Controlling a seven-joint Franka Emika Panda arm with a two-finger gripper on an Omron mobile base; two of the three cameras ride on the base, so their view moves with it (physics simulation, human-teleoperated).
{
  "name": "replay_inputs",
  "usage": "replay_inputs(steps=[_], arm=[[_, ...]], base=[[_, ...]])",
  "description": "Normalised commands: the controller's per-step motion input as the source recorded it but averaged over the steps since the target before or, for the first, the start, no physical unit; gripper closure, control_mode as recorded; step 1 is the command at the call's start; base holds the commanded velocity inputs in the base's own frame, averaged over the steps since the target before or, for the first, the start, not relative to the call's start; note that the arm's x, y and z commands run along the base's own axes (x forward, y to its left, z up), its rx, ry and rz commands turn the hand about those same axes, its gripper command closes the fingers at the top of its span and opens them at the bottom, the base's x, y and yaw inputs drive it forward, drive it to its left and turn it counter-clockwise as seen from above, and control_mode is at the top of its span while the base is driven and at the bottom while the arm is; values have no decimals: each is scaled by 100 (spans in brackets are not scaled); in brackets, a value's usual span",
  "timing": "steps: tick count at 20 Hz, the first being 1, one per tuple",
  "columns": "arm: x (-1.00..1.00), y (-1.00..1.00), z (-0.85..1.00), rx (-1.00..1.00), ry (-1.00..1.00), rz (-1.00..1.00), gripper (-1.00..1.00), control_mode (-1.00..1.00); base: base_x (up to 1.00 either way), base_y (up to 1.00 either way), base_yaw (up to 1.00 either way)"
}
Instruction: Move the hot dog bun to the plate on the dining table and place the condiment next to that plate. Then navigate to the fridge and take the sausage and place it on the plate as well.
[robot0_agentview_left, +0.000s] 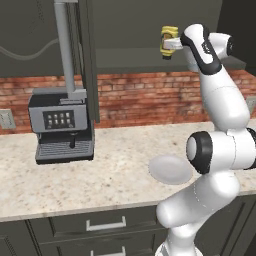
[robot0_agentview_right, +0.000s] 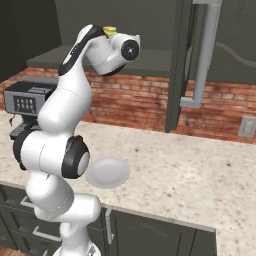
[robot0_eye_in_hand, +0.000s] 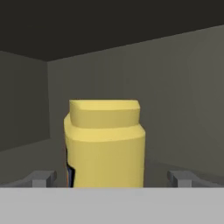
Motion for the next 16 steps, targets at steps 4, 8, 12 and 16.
replay_inputs(steps=[4, 8, 12, 16], arm=[[18, 16, -13, -2, 3, 2, 100, -100], [9, 12, -7, -3, 8, 2, 100, -100], [0, 1, 0, 0, 0, 0, 100, -100], [-7, 0, 0, 0, -3, 0, 100, -100]], base=[[0, 0, 0], [0, 0, 0], [0, 0, 0], [0, 0, 0]])
